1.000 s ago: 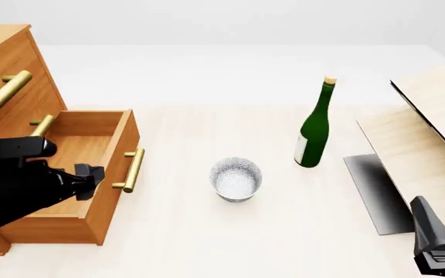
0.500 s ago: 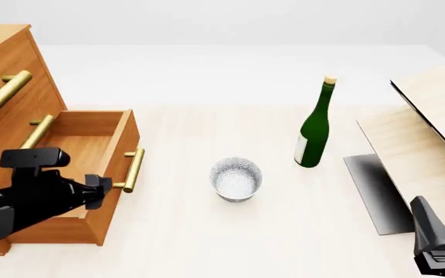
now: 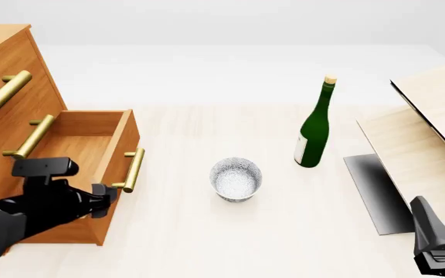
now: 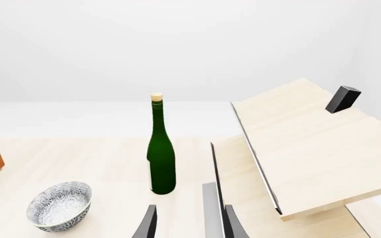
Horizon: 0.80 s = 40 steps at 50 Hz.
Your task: Put the bowl in the bottom drawer of the cabinet and close it.
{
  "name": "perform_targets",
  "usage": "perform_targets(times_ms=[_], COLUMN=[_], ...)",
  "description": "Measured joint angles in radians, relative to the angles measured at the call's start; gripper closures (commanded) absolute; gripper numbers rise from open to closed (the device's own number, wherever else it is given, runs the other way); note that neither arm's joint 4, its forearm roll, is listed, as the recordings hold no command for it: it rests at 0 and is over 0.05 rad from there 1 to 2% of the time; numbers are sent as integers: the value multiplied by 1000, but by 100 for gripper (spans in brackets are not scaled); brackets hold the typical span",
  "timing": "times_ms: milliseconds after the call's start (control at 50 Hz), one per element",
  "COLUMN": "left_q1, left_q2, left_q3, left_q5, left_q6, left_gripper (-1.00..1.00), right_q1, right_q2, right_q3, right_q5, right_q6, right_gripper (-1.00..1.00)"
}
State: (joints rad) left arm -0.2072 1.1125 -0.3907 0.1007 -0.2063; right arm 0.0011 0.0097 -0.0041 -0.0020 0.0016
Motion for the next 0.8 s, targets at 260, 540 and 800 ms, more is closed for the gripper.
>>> perform_targets(times_ms=[260, 540, 800], left_q1=[-19, -38, -63], left_q2=[20, 40, 48], left_q3=[11, 14, 13], left_q5=[-19, -44, -53], left_q6=[-18, -37, -51], left_gripper=[-100, -100, -100], right_q1=[0, 0, 0], right_q2=[0, 0, 0], right_q3=[0, 0, 0], right_q5=[0, 0, 0], right_q6=[0, 0, 0], right_gripper=[-100, -100, -100])
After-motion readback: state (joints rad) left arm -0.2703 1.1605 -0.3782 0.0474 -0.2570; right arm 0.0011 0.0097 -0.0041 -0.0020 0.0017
